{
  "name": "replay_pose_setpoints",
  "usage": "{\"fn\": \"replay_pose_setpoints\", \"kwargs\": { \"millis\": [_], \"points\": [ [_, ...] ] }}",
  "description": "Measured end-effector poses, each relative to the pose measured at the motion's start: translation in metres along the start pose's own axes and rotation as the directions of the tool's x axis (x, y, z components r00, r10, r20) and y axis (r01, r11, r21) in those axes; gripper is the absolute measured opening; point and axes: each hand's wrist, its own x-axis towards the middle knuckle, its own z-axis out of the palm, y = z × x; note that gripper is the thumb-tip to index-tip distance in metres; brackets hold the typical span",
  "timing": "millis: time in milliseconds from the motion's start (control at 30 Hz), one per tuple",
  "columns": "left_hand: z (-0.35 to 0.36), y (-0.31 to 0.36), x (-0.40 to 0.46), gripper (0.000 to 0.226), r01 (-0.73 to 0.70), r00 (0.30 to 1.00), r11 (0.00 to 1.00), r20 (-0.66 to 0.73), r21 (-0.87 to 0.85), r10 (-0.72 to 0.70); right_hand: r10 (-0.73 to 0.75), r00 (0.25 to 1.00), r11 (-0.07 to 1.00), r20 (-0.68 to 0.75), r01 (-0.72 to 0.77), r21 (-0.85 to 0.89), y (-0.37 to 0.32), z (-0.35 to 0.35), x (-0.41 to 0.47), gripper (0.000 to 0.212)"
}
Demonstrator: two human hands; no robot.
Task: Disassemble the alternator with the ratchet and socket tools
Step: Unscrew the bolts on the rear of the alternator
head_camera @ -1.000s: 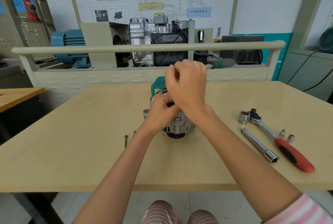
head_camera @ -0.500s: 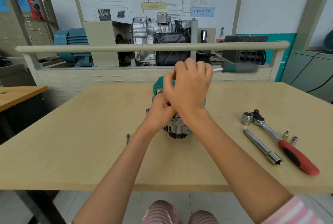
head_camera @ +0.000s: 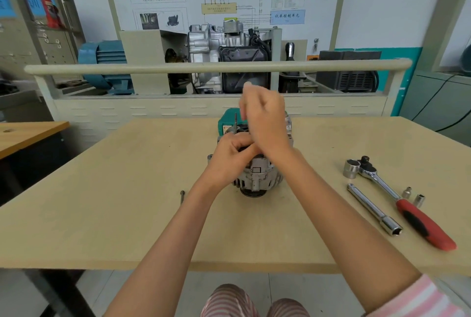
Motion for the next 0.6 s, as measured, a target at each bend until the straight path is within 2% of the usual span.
{"fn": "replay_pose_setpoints", "kwargs": {
  "millis": [33,67,100,133,167,200,233,267,300,333,400,433,467,500,533,567,600],
  "points": [
    [0.001,-0.002,-0.001,0.046,0.011,1.0,1.0,-0.021,-0.019,-0.011,-0.165,0.983,0.938,-0.075,0.133,-0.319,0.002,0.003,-0.008,0.037],
    [0.002,-0.004,-0.001,0.049,0.027,0.999,0.999,-0.037,-0.032,-0.029,-0.273,0.955,0.78,-0.118,0.148,-0.608,0.003,0.006,-0.015,0.029],
    [0.003,-0.005,-0.001,0.047,0.041,0.998,0.999,-0.047,-0.023,-0.042,-0.316,0.937,0.632,-0.15,0.09,-0.769,0.002,0.007,-0.018,0.021],
    [0.005,-0.003,-0.001,0.041,0.045,0.998,0.999,-0.051,-0.003,-0.045,-0.309,0.933,0.565,-0.185,0.023,-0.825,0.001,0.008,-0.019,0.02],
    [0.006,-0.001,-0.001,0.035,0.031,0.998,0.999,-0.05,0.015,-0.03,-0.26,0.945,0.596,-0.201,-0.007,-0.803,0.002,0.007,-0.017,0.023],
    [0.006,0.002,-0.001,0.033,0.016,0.999,0.999,-0.04,0.041,-0.014,-0.175,0.961,0.727,-0.216,-0.022,-0.686,0.001,0.004,-0.012,0.027],
    [0.006,0.003,-0.001,0.032,-0.004,1.0,0.997,-0.022,0.073,0.005,-0.059,0.974,0.901,-0.221,-0.044,-0.432,-0.001,-0.001,-0.006,0.033],
    [0.006,0.006,-0.001,0.028,-0.023,1.0,0.995,0.006,0.097,0.023,0.096,0.981,0.992,-0.167,-0.109,-0.069,-0.003,-0.005,0.001,0.04],
    [0.005,0.006,-0.001,0.027,-0.048,0.999,0.994,0.029,0.094,0.046,0.233,0.971,0.942,-0.058,-0.211,0.261,-0.004,-0.011,0.008,0.05],
    [0.003,0.007,-0.001,0.036,-0.06,0.998,0.996,0.038,0.069,0.058,0.317,0.947,0.819,0.051,-0.301,0.488,-0.004,-0.016,0.013,0.058],
    [-0.001,0.005,0.0,0.041,-0.078,0.996,0.997,0.037,0.019,0.077,0.368,0.912,0.605,0.179,-0.381,0.699,-0.001,-0.02,0.018,0.066],
    [-0.002,0.002,0.001,0.039,-0.092,0.995,0.996,0.033,0.014,0.091,0.359,0.91,0.563,0.207,-0.388,0.73,0.001,-0.019,0.018,0.067],
    [-0.001,0.002,0.0,0.036,-0.094,0.995,0.995,0.034,0.014,0.094,0.341,0.919,0.602,0.199,-0.377,0.704,0.001,-0.018,0.016,0.066],
    [-0.001,0.0,0.0,0.032,-0.083,0.996,0.996,0.035,0.027,0.082,0.308,0.941,0.718,0.139,-0.326,0.615,-0.001,-0.014,0.012,0.064],
    [0.0,0.0,0.0,0.029,-0.07,0.997,0.997,0.025,0.044,0.069,0.239,0.97,0.861,0.038,-0.23,0.454,-0.001,-0.008,0.005,0.057],
    [0.001,-0.002,0.0,0.035,-0.052,0.999,0.997,0.003,0.052,0.052,0.097,0.992,0.982,-0.081,-0.082,0.173,0.0,-0.003,-0.001,0.048],
    [0.002,-0.003,0.0,0.044,-0.027,0.999,0.999,-0.02,0.031,0.027,-0.087,0.981,0.977,-0.173,0.051,-0.205,0.002,0.001,-0.008,0.039]
  ]
}}
